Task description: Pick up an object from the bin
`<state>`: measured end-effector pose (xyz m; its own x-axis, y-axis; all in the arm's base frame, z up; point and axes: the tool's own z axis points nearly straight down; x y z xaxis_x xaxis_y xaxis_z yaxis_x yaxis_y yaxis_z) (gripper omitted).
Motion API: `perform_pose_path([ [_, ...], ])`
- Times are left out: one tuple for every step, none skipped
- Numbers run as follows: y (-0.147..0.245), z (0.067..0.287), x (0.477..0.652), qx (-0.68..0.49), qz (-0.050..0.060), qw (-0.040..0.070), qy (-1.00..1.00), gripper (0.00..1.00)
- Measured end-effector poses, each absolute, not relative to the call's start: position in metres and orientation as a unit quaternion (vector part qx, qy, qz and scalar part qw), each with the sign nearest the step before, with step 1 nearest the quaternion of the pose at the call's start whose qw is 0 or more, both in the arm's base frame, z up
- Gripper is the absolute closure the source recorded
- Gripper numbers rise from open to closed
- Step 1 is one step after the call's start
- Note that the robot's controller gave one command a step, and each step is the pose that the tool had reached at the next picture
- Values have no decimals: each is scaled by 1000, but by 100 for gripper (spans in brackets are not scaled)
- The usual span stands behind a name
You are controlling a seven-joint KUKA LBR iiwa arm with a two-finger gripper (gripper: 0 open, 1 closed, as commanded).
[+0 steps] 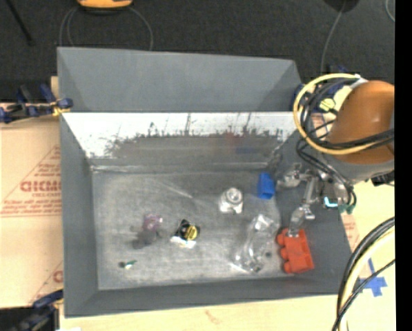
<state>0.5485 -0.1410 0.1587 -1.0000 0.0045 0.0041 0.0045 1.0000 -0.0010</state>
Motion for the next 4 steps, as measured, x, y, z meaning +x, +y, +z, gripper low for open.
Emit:
perform_pose_path([
  [-110, 94, 545, 69, 4, -5, -998, 0],
  [-109, 92, 543, 70, 3, 2, -998, 100],
  [-107, 260, 535, 61, 2, -6, -998, 100],
  [-91, 128, 507, 137, 0, 2, -991, 100],
])
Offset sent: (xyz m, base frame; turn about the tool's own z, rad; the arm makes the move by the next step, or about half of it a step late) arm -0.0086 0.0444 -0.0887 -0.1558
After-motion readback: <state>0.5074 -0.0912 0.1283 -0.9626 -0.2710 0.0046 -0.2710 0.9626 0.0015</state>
